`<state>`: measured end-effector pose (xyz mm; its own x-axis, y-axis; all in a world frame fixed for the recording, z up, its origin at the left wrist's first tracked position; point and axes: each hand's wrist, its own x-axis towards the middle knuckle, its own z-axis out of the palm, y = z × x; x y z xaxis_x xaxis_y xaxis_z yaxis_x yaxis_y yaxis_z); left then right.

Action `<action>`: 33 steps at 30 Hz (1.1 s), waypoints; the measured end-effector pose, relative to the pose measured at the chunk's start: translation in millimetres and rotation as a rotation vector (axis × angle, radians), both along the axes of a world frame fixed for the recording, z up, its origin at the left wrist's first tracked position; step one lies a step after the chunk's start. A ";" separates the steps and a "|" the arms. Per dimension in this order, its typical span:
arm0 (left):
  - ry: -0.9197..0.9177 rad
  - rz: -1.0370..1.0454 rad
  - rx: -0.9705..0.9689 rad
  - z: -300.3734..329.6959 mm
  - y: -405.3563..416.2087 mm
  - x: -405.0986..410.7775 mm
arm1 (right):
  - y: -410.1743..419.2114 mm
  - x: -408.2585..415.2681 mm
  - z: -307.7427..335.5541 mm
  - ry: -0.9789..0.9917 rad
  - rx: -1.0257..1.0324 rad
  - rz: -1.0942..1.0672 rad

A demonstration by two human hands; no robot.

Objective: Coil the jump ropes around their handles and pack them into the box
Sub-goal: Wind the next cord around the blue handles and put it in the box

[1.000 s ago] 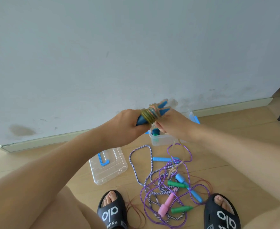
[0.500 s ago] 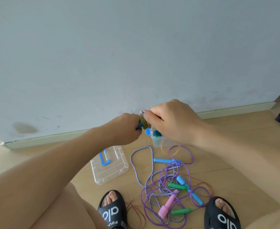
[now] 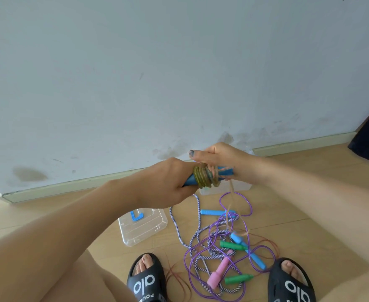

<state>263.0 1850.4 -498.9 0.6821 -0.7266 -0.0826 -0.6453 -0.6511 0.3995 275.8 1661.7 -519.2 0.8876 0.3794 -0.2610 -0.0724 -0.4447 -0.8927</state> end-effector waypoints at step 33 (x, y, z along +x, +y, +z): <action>-0.038 0.023 -0.121 -4.3 -11.0 -5.4 | -15.7 12.5 -8.3 -0.254 -0.151 -0.080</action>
<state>257.6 1839.4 -503.2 0.6997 -0.7138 0.0309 -0.6470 -0.6147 0.4511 288.3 1646.0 -527.6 0.9573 0.2791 -0.0752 0.1042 -0.5760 -0.8108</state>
